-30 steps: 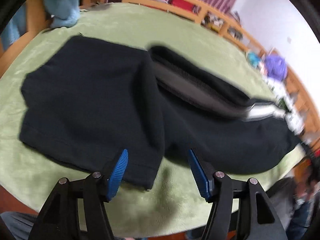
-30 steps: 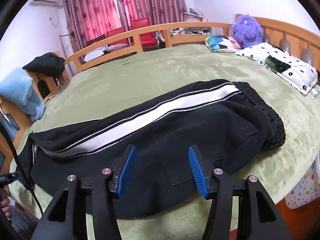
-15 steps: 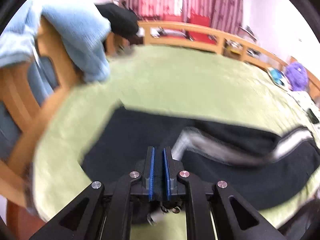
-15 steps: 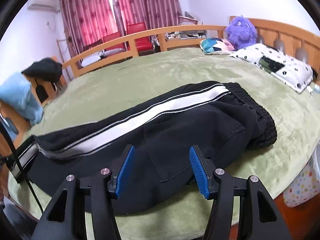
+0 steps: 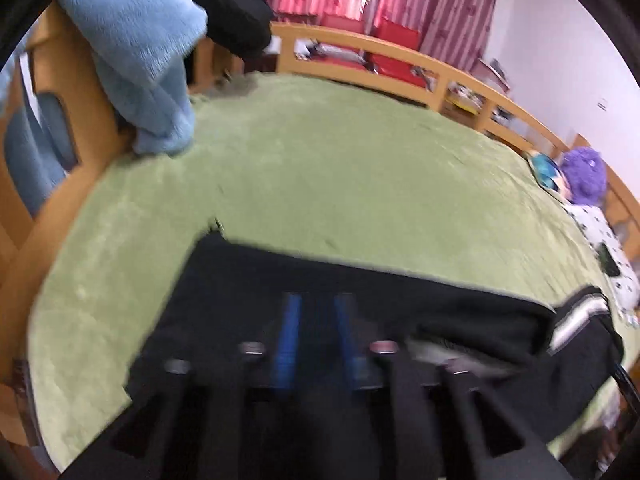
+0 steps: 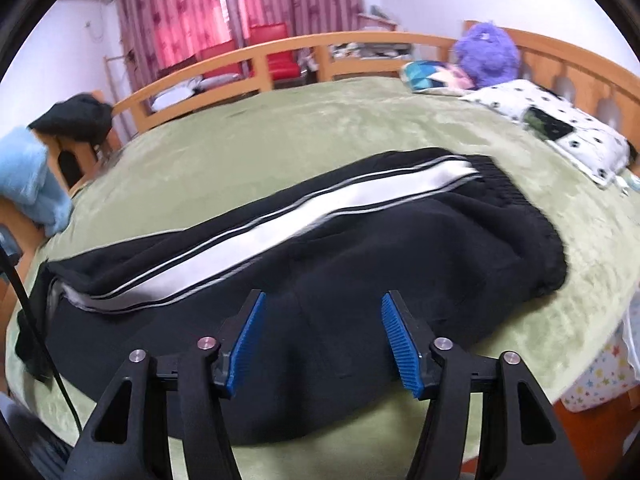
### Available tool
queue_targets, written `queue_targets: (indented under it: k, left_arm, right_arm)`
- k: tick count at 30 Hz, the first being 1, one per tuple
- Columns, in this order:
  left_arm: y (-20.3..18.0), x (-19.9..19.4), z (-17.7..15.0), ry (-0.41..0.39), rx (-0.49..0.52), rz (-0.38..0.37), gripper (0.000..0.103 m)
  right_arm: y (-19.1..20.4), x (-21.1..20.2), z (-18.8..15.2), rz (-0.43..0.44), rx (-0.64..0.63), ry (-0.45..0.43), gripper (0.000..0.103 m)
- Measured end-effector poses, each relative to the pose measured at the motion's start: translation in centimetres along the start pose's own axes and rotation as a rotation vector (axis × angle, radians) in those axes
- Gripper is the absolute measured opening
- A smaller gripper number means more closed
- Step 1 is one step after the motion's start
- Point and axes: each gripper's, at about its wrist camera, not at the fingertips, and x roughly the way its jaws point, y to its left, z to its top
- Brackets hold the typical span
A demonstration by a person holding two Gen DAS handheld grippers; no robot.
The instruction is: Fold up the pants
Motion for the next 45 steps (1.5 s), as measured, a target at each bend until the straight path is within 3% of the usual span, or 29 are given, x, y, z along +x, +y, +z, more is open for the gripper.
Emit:
queue_targets:
  k: [2, 4, 8, 11, 13, 14, 15, 16, 18, 20, 25, 29, 33, 39, 41, 43, 45]
  left_arm:
    - [0.0, -0.4, -2.1, 0.03, -0.04, -0.077, 0.049]
    - [-0.9, -0.3, -4.1, 0.08, -0.017, -0.155, 0.05]
    - [-3.5, 0.0, -9.1, 0.152, 0.043, -0.204, 0.065]
    - [-5.3, 1.6, -11.9, 0.2, 0.076, -0.152, 0.065]
    - [-5.8, 3.0, -12.7, 0.188, 0.06, -0.071, 0.065]
    - [-5.9, 3.6, -12.6, 0.181, 0.054, -0.028, 0.06]
    - [-6.1, 4.0, -12.3, 0.161, 0.067, 0.029, 0.026]
    - [-6.3, 4.1, -12.0, 0.154, 0.089, 0.074, 0.009]
    - [-6.3, 3.8, -10.6, 0.17, 0.108, 0.057, 0.009]
    - [-5.6, 2.5, -9.2, 0.135, 0.106, 0.044, 0.008]
    - [-1.6, -0.8, -4.0, 0.011, 0.044, 0.063, 0.008]
    - [2.2, 0.6, 1.4, -0.053, -0.004, 0.087, 0.007]
    - [3.4, 4.0, 4.8, -0.018, -0.03, 0.062, 0.007]
    - [2.9, 9.1, 6.6, 0.044, 0.001, 0.075, 0.008]
    - [2.7, 11.1, 6.3, 0.102, 0.042, 0.141, 0.013]
    - [3.3, 11.9, 5.8, 0.165, 0.041, 0.19, 0.025]
    - [4.2, 10.4, 5.3, 0.13, 0.019, 0.178, 0.051]
  right_arm:
    - [3.8, 0.8, 0.3, 0.074, -0.071, 0.019, 0.06]
    - [7.9, 1.3, 0.3, 0.137, -0.167, 0.021, 0.06]
    - [15.6, 2.6, -0.5, 0.198, -0.367, 0.011, 0.064]
    - [17.6, 3.6, -1.4, 0.202, -0.382, 0.047, 0.064]
    - [17.4, 3.6, -2.0, 0.206, -0.343, 0.065, 0.064]
    - [17.1, 3.5, -2.3, 0.205, -0.327, 0.072, 0.064]
    - [16.6, 3.4, -2.5, 0.2, -0.316, 0.08, 0.064]
    - [16.2, 3.3, -2.8, 0.189, -0.303, 0.087, 0.064]
    - [14.8, 3.3, -2.9, 0.169, -0.257, 0.094, 0.064]
    - [13.8, 3.3, -2.9, 0.167, -0.212, 0.107, 0.064]
    - [14.1, 5.0, -1.5, 0.149, -0.197, 0.114, 0.064]
    - [15.9, 7.3, 0.2, 0.156, -0.225, 0.124, 0.064]
    - [16.8, 9.7, 1.9, 0.123, -0.235, 0.127, 0.064]
    - [16.4, 13.0, 4.9, 0.089, -0.174, 0.144, 0.064]
    - [16.1, 14.7, 5.2, 0.088, -0.136, 0.198, 0.064]
    - [15.9, 15.3, 5.1, 0.086, -0.12, 0.212, 0.064]
    - [15.9, 14.9, 5.0, 0.079, -0.124, 0.205, 0.064]
